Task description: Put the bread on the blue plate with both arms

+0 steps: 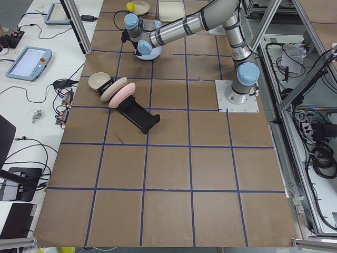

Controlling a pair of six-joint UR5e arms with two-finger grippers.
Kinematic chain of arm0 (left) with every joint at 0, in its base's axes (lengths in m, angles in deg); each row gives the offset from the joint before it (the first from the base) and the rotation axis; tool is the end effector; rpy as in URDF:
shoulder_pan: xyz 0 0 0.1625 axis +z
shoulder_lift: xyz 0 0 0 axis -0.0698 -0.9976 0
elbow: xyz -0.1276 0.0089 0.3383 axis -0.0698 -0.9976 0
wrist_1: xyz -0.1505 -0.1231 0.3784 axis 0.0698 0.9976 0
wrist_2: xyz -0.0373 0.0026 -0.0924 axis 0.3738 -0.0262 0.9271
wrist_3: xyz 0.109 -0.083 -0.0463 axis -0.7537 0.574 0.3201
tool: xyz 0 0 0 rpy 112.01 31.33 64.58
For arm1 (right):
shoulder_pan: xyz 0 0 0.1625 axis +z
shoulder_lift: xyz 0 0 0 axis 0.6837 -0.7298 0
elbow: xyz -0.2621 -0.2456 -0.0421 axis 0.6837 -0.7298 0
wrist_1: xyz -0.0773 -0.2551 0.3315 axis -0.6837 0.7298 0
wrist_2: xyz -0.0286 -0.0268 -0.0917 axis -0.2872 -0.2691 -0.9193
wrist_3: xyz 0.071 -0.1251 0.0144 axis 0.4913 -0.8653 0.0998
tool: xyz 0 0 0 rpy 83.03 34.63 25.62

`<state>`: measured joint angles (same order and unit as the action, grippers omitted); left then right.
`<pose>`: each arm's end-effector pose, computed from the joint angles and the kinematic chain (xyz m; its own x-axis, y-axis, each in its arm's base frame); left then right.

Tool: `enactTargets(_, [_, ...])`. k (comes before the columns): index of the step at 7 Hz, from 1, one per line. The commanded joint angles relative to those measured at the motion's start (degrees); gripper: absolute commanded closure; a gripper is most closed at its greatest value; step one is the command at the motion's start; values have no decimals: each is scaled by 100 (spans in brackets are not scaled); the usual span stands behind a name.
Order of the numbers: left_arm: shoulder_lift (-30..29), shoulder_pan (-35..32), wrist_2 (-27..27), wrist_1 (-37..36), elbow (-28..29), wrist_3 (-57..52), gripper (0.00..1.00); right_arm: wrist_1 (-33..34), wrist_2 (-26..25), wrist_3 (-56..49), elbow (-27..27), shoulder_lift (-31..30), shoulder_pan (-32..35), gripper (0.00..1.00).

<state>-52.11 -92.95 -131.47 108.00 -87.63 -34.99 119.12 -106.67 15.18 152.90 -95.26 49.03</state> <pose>-0.2524 -0.6152 0.1362 -0.8933 0.3465 0.2864 0.3401 0.9375 -0.0736 0.1471 -0.4932 0.3533 -0.9992 0.0085 0.0391 0.0121 0.9957 0.0914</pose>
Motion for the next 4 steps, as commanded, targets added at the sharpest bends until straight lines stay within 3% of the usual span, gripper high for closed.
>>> enactTargets(1, [605,551,-319,379,-58,91,0,608,205,615,96,260,256,96])
enactTargets(4, [1679,1047,-1548,2250,213,91,0,2268,338,1331,203,1347,1090,96])
